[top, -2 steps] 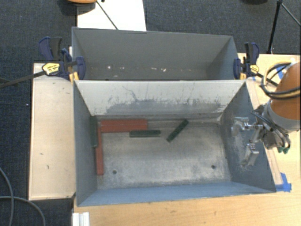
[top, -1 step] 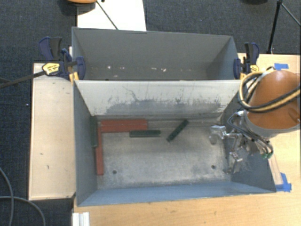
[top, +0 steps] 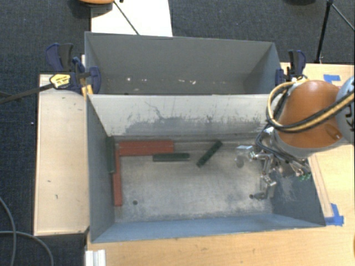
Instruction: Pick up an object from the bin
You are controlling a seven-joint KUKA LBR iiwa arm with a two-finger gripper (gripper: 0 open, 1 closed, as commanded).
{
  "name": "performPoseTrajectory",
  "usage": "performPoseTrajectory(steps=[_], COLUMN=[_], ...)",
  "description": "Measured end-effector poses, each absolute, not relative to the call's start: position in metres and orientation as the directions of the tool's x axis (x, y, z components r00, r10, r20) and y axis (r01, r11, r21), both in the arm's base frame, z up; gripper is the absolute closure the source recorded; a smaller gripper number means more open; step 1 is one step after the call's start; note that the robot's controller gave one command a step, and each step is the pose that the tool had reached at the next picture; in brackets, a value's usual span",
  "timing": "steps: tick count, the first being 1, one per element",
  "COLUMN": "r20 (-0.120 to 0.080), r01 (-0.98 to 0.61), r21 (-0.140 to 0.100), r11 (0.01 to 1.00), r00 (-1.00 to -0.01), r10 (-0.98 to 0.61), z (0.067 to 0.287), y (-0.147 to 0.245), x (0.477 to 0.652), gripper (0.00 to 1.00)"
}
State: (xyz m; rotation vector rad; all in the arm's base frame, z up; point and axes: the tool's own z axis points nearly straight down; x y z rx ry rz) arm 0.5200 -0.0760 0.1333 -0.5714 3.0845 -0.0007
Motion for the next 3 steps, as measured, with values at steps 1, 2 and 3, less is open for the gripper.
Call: performPoseTrajectory(steps=[1, 2, 3], r20=[-0.005, -0.002, 0.000], r01=[-0.176, -0.211, -0.458], r21=[-0.001, -0.002, 0.001], r11=[0.984, 0.978, 0.889], r00=[-0.984, -0.978, -0.889], r10=[-0.176, -0.211, -0.458], z=[0.123, 0.120, 0.139], y=[-0.055, -0.045, -0.013], x=[0.535, 0.542, 0.529], gripper=[0.00, 0.00, 0.00])
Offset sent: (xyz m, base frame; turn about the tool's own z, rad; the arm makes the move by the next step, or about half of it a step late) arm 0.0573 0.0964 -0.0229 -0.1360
